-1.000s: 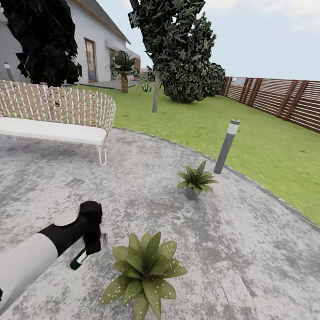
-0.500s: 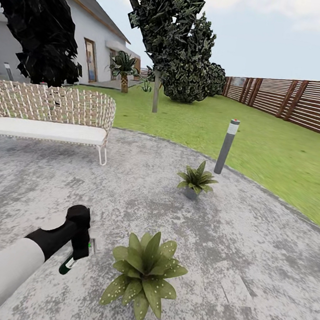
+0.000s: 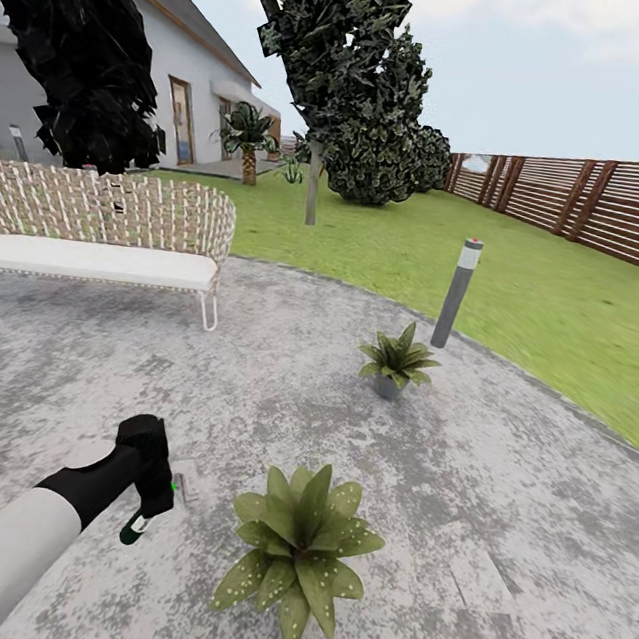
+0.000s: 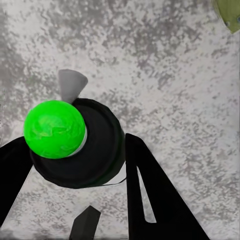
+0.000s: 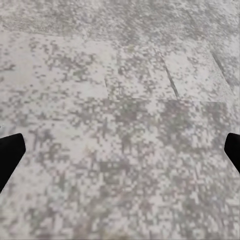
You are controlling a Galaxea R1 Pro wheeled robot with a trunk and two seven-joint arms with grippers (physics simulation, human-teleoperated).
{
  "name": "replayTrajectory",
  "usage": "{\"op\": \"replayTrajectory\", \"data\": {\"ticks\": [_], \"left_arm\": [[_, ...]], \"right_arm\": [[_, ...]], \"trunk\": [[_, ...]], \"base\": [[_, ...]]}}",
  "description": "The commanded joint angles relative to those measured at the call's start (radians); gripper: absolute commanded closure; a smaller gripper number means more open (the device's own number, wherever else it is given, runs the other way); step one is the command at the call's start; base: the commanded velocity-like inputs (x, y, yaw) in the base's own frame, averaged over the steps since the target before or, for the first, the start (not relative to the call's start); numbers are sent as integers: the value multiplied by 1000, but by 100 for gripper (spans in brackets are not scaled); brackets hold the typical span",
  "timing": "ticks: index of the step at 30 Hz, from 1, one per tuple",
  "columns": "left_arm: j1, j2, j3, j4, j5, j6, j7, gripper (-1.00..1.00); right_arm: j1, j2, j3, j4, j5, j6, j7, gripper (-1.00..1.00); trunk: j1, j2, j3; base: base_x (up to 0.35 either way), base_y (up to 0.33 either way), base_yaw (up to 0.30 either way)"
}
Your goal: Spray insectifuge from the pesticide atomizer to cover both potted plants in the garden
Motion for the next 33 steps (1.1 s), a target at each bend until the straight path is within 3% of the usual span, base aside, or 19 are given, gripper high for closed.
{"op": "replayTrajectory", "data": {"ticks": [1, 10, 16, 21, 23, 27, 31, 33], "left_arm": [[-1, 2, -3, 0, -4, 9, -4, 100], [4, -7, -9, 8, -8, 9, 1, 100], [66, -2, -11, 11, -7, 8, 101, 100], [77, -8, -8, 6, 7, 9, 107, 100], [77, -22, -7, -4, 9, 11, 102, 100], [64, -56, -7, -10, 4, 17, 18, 100], [56, -59, -7, -10, -5, 42, -42, 100], [20, -61, -10, -10, -10, 50, -128, 100]], "right_arm": [[-1, 0, -8, 1, 10, -3, -3, -100], [-1, 0, -8, 1, 9, -3, -4, -100], [-1, 0, -8, 1, 9, -3, -3, -100], [-1, 0, -8, 1, 9, -3, -3, -100], [-1, 0, -8, 1, 9, -3, -3, -100], [-1, 0, -8, 1, 10, -3, -3, -100], [-1, 0, -8, 1, 10, -2, -3, -100], [-1, 0, -8, 1, 10, -2, -3, -100]], "trunk": [[0, 0, -1], [0, 0, -1], [0, 0, -1], [0, 0, -1], [0, 0, -1], [0, 0, -1], [0, 0, -1], [0, 0, -1]], "base": [[0, 19, -38], [78, 39, -116], [87, 19, -2], [4, 1, 0], [0, 0, 0], [0, 0, 0], [0, 0, 0], [0, 0, 0]]}}
